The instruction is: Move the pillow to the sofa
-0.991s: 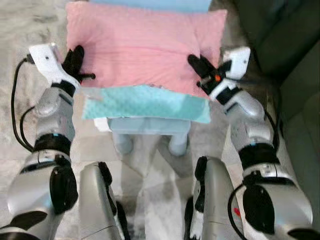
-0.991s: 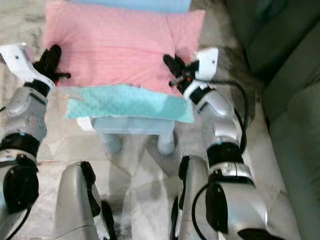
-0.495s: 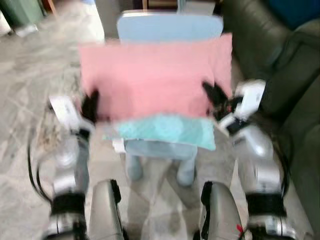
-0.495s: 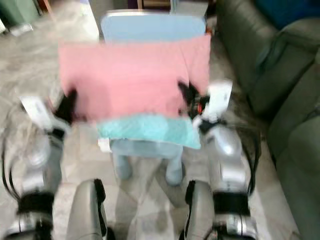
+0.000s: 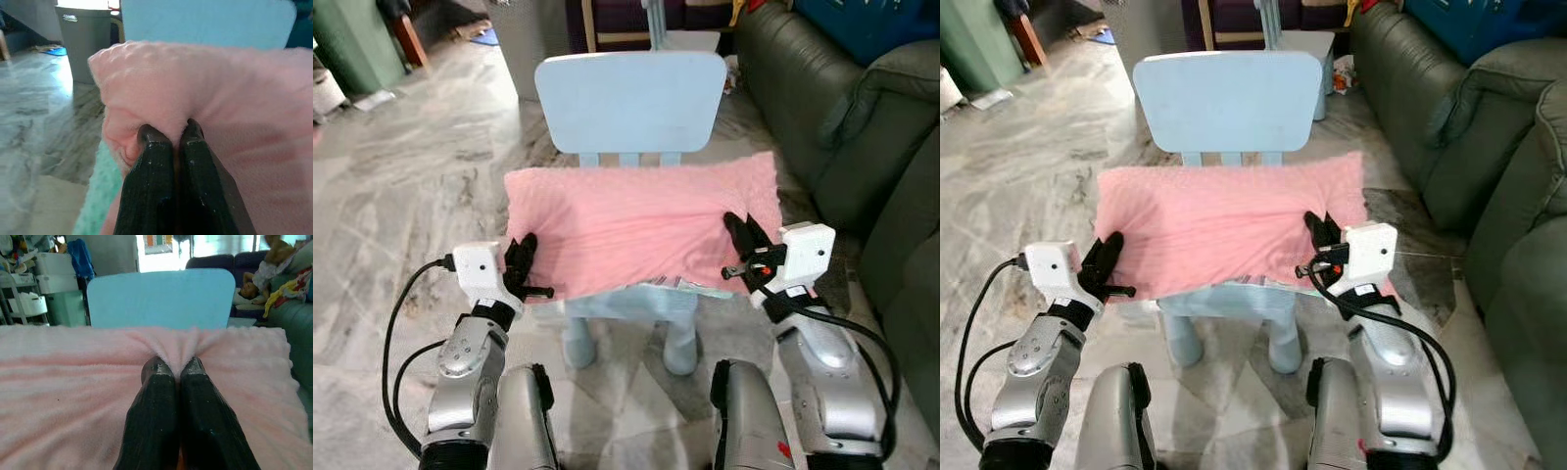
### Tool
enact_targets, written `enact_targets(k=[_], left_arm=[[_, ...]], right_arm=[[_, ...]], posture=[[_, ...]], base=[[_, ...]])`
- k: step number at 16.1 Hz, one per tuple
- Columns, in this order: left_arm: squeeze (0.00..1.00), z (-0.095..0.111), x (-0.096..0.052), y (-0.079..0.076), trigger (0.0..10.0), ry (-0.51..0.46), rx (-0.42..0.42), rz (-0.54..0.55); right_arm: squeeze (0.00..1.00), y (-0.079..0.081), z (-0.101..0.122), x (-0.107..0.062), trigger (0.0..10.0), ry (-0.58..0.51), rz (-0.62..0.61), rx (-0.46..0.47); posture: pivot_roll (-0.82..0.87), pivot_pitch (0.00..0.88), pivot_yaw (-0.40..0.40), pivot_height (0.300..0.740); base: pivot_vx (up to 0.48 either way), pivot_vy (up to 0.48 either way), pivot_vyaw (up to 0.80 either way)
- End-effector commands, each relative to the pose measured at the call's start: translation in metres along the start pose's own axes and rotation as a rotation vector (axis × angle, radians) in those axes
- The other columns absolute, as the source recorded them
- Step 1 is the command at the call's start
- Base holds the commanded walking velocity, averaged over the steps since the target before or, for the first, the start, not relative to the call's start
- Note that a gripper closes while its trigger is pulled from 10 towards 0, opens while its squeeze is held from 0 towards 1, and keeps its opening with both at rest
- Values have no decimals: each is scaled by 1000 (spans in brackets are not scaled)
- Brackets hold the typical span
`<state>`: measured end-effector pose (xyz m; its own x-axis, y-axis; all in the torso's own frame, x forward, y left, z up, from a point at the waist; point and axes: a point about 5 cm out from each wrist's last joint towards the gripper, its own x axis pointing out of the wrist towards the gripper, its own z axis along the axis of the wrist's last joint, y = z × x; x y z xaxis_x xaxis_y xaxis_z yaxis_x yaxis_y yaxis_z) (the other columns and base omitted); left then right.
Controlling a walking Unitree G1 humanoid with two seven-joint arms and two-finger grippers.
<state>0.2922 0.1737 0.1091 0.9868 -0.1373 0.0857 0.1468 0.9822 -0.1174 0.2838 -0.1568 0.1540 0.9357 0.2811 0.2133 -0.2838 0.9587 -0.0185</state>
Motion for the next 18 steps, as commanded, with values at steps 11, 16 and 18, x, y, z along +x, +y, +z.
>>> enact_targets(k=[11,16,18], left_arm=[[0,7,8,9,10000,28,84,87],[0,4,5,7,10000,36,87,84],[0,3,4,7,10000,40,87,82]], right_arm=[[0,-5,7,5,10000,38,-98,-24],[0,-5,8,2,10000,41,-93,-11],[0,-5,8,1,10000,44,-91,-10]], posture=[[-152,0,74,473],[-154,0,72,473],[-156,0,71,473]], base=[[0,0,0],[0,0,0],[0,0,0]])
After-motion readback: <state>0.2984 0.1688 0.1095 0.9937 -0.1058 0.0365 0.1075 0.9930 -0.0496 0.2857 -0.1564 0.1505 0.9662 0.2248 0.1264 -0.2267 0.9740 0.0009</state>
